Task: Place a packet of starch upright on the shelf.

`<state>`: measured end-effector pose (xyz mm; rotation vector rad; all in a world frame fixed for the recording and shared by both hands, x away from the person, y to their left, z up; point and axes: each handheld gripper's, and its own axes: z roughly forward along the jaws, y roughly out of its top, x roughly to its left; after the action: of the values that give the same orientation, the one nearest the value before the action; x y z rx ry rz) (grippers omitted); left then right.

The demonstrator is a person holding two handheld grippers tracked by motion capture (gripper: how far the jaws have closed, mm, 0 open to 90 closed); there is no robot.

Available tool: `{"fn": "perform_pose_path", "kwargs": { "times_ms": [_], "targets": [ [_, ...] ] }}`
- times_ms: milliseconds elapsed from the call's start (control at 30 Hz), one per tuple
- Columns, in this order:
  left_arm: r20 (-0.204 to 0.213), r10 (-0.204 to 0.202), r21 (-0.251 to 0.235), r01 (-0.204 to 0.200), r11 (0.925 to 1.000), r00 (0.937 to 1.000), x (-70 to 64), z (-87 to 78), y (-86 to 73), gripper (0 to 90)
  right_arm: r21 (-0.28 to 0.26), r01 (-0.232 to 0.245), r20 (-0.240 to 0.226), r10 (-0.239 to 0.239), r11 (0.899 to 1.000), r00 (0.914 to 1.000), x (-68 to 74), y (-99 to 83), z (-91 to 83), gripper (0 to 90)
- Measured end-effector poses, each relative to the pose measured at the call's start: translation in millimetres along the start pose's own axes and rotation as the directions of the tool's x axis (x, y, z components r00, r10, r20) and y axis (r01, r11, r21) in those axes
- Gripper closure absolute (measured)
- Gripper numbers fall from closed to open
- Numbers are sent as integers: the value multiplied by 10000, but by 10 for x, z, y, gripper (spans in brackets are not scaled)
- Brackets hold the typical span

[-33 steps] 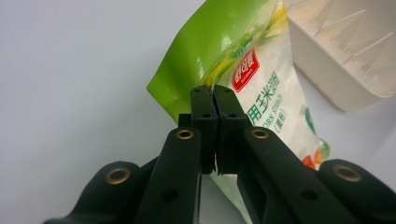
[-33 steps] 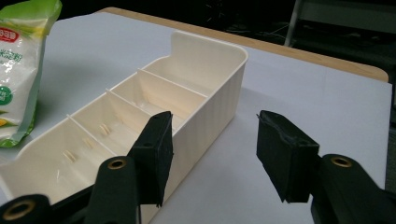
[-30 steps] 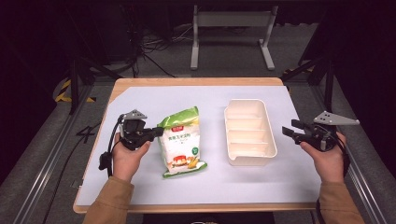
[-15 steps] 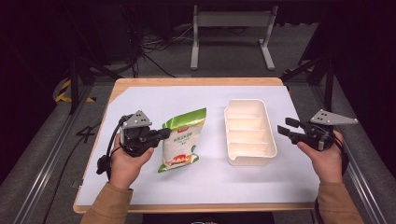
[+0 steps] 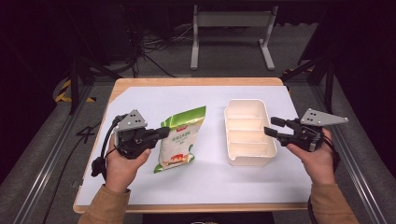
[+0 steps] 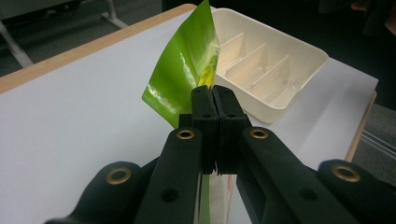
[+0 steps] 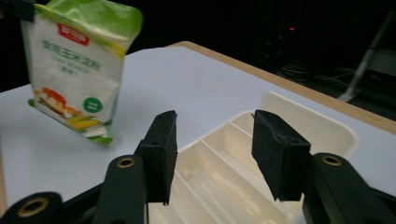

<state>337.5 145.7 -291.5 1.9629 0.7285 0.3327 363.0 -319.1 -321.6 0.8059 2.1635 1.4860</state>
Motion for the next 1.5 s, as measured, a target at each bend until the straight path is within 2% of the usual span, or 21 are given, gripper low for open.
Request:
{"fn": "perform_pose_path", "kwargs": {
  "times_ms": [100, 133, 200, 267, 300, 400, 600, 633, 700, 767, 833, 967, 1100, 1167, 1267, 1367, 1400, 1500],
  "targets": [
    [145, 109, -52, -108, 9999, 9998, -54, -23, 25, 889, 82, 265, -535, -260, 9996, 9982, 131, 80, 124, 485],
    [192, 173, -116, -171, 9998, 9997, -92, -37, 40, 890, 78, 476, -883, -467, 9988, 9950, 226, 148, 209, 473],
    [228, 233, -140, -230, 9996, 9995, -114, -49, 50, 889, 56, 567, -986, -559, 9984, 9936, 259, 173, 238, 466],
    [359, 286, -183, -279, 9994, 9989, -146, -70, 65, 889, 55, 691, -1338, -677, 9976, 9887, 348, 244, 329, 456],
    [436, 400, -210, -391, 9990, 9982, -178, -88, 80, 890, 111, 809, -1680, -779, 9967, 9827, 412, 301, 416, 450],
    [501, 491, -243, -479, 9986, 9975, -216, -104, 94, 889, 189, 1004, -1859, -952, 9948, 9779, 470, 357, 494, 441],
    [716, 774, -356, -750, 9965, 9944, -318, -140, 129, 890, 221, 1281, -2524, -1185, 9915, 9603, 619, 489, 686, 423],
    [787, 815, -394, -785, 9961, 9936, -337, -145, 135, 890, 286, 1414, -2671, -1287, 9895, 9550, 653, 513, 749, 420],
    [853, 865, -429, -831, 9956, 9926, -360, -154, 143, 889, 377, 1479, -2812, -1315, 9883, 9506, 678, 527, 799, 410],
    [891, 910, -439, -873, 9952, 9919, -375, -158, 148, 890, 403, 1503, -3118, -1305, 9878, 9411, 708, 537, 863, 402],
    [955, 1018, -447, -979, 9942, 9902, -402, -156, 156, 890, 445, 1511, -3205, -1292, 9875, 9384, 720, 540, 888, 399],
    [1058, 1082, -435, -1041, 9936, 9885, -431, -149, 159, 890, 478, 1539, -3603, -1267, 9869, 9242, 771, 553, 972, 400],
    [1186, 1113, -454, -1065, 9933, 9867, -444, -147, 161, 889, 603, 1534, -4036, -1164, 9863, 9075, 801, 561, 1006, 477],
    [1222, 1165, -451, -1117, 9927, 9856, -446, -151, 163, 889, 665, 1731, -4082, -1315, 9826, 9034, 808, 570, 1002, 583],
    [1243, 1160, -480, -1108, 9927, 9854, -448, -161, 165, 889, 576, 1786, -4406, -1355, 9822, 8874, 809, 599, 975, 710],
    [1224, 1202, -532, -1144, 9920, 9852, -446, -176, 165, 888, 424, 2122, -4476, -1713, 9763, 8776, 828, 643, 936, 831],
    [1204, 1218, -561, -1157, 9917, 9852, -449, -179, 165, 887, 398, 2194, -4450, -1793, 9748, 8774, 837, 661, 921, 851],
    [1221, 1243, -628, -1174, 9911, 9847, -452, -185, 165, 885, 310, 2418, -4147, -2076, 9698, 8859, 870, 723, 877, 869]
  ]
}}
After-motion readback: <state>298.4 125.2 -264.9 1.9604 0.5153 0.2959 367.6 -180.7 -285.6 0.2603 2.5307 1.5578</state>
